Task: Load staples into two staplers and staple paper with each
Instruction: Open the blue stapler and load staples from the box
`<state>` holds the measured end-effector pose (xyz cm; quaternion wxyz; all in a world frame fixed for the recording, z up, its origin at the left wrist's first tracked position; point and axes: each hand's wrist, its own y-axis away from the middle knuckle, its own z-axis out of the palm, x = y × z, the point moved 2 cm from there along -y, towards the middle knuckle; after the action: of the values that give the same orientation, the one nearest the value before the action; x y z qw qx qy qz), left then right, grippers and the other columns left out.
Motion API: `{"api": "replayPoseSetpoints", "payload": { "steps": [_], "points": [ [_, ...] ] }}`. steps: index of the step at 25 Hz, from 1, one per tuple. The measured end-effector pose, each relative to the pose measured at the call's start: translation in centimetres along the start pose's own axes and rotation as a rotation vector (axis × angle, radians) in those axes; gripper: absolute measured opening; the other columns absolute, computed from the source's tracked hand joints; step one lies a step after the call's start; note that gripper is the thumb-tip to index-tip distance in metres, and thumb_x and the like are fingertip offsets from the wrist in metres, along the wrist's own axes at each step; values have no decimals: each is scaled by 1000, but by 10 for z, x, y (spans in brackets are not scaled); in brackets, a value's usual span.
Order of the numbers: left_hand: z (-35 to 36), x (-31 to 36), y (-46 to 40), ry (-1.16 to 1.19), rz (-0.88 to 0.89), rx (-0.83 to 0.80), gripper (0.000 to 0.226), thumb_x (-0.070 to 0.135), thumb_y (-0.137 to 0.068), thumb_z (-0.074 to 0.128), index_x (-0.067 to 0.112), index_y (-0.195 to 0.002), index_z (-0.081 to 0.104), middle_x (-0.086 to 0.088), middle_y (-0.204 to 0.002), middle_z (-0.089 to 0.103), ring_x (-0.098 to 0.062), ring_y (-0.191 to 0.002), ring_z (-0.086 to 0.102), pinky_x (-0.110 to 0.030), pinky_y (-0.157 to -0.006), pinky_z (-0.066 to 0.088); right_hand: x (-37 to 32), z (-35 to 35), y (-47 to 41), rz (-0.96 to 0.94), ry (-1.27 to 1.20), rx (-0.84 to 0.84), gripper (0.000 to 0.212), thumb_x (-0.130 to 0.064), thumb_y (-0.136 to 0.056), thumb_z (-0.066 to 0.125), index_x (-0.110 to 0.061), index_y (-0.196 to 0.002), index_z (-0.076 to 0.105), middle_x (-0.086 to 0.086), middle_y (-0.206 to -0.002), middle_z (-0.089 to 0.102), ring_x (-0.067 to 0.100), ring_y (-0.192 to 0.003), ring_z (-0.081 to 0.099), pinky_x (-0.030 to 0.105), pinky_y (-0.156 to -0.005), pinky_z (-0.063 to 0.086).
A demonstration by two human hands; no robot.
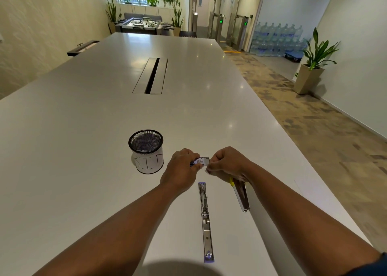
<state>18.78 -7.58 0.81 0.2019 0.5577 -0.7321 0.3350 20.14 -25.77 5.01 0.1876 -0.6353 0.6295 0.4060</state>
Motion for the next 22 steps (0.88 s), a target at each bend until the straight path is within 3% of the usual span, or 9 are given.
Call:
{"api": "replayPoseSetpoints", "payload": {
  "steps": [5,9,13,17,22],
  "points": [
    [-1,1,1,-7,7,-7,24,29,-93,66,22,-115,72,5,-99,60,-18,-98,50,-36,-82,47,1,-1,-3,-35,-36,114,2,-12,-88,68,-11,-86,70,8,-89,71,18,-79,62,32,-71,52],
    [-1,1,0,-10,7,-6,25,30,-93,65,23,-116,72,6,-100,61,-17,-98,52,-36,-82,48,1,-1,-6,-13,-38,190,14,-9,-85,68,-12,-99,67,3,-94,66,16,-81,59,30,-71,50],
    [-1,0,0,-14,19,-8,23,31,-92,65,24,-114,72,8,-98,60,-17,-96,52,-36,-79,48,-1,5,-10,7,-52,207,15,-12,-82,76,-11,-95,68,2,-88,66,15,-77,60,29,-67,51],
    [0,-1,-1,-7,15,-13,26,32,-92,66,23,-116,72,9,-100,61,-17,-98,53,-35,-79,49,1,7,-15,34,-88,216,17,-13,-79,79,-7,-92,70,11,-92,72,22,-82,65,37,-74,57],
    [-1,0,0,6,7,-5,32,34,-93,66,23,-123,70,7,-108,64,-15,-107,46,-32,-84,43,1,10,-15,41,-132,210,20,-13,-78,82,-3,-92,71,12,-92,73,19,-78,64,31,-68,54]
  ]
}}
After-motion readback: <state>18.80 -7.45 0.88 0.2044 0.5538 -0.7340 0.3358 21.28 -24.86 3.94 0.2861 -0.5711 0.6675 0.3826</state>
